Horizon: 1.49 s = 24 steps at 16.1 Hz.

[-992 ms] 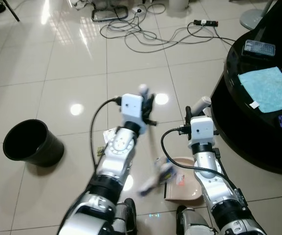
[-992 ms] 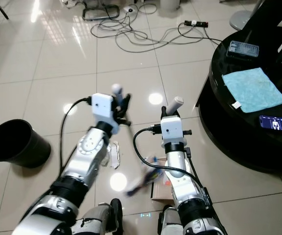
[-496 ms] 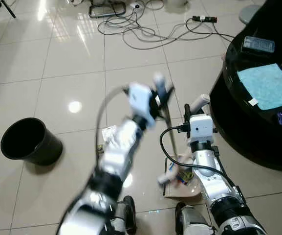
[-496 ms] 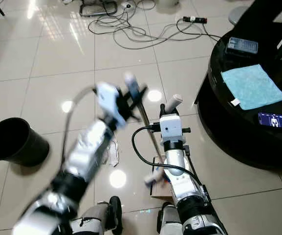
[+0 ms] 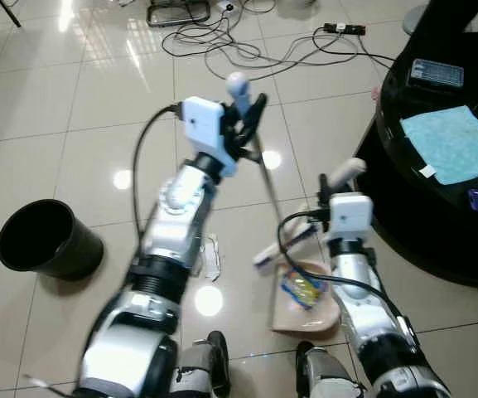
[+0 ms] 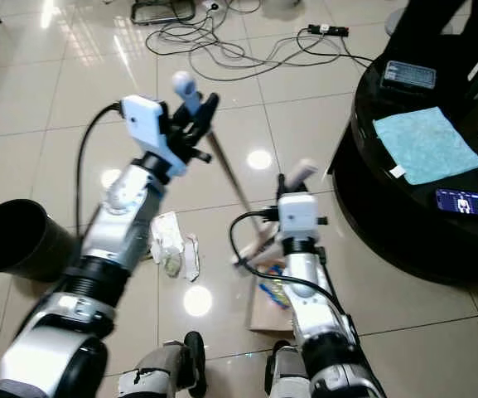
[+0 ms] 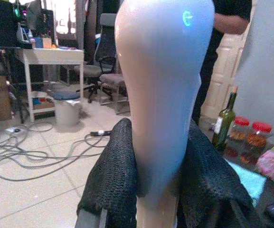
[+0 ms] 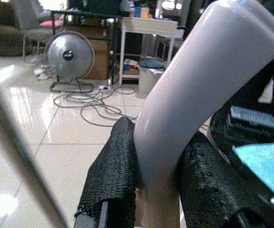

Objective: Sweep floor

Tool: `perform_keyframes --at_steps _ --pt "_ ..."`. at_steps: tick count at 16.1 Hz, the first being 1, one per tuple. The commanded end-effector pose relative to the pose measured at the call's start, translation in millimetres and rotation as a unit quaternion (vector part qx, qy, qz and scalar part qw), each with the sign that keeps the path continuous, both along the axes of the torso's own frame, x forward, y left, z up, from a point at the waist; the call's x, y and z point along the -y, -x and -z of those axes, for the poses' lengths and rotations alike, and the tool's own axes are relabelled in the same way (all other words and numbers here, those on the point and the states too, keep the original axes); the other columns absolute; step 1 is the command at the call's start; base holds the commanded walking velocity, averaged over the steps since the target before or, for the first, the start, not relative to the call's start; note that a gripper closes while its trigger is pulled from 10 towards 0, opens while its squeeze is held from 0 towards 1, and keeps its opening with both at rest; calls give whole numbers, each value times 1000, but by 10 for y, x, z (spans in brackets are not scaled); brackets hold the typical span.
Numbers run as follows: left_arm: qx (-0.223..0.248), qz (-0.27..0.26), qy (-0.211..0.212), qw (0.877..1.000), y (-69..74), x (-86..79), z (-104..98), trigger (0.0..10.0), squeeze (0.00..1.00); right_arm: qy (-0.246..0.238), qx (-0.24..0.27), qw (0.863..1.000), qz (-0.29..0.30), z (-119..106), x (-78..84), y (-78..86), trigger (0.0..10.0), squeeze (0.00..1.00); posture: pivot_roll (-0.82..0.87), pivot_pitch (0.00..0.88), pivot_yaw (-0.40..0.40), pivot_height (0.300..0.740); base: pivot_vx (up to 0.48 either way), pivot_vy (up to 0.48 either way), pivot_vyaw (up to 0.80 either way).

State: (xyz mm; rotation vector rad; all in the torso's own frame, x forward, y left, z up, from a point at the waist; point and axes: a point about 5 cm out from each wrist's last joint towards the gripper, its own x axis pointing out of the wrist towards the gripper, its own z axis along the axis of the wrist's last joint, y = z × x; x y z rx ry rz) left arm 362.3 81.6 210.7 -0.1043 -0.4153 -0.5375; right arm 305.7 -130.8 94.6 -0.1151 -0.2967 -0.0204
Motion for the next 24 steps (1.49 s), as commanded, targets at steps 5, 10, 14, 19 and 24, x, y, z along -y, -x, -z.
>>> perform_keyframes --at_steps 5,10,14,19,24 --pt "58 -85 -15 995 -15 -565 -216 10000 0 -92 58 994 0 -169 181 194 10000 0 47 99 47 740 0 0 0" --pt "95 -168 -33 981 -14 -1033 -511 10000 0 -113 83 990 -27 -375 245 276 10000 0 54 57 20 740 0 0 0" --pt "10 -166 -131 977 181 -1189 -85 10000 0 -166 93 980 -60 -818 213 262 10000 0 23 8 15 740 0 0 0" --pt "-35 -150 -157 975 462 -1200 281 10000 0 -179 95 977 -69 -1060 228 276 10000 0 15 0 25 740 0 0 0" --pt "-72 -169 -178 967 710 -1151 520 10000 0 -208 90 971 -76 -1327 256 281 10000 0 19 0 28 740 0 0 0"
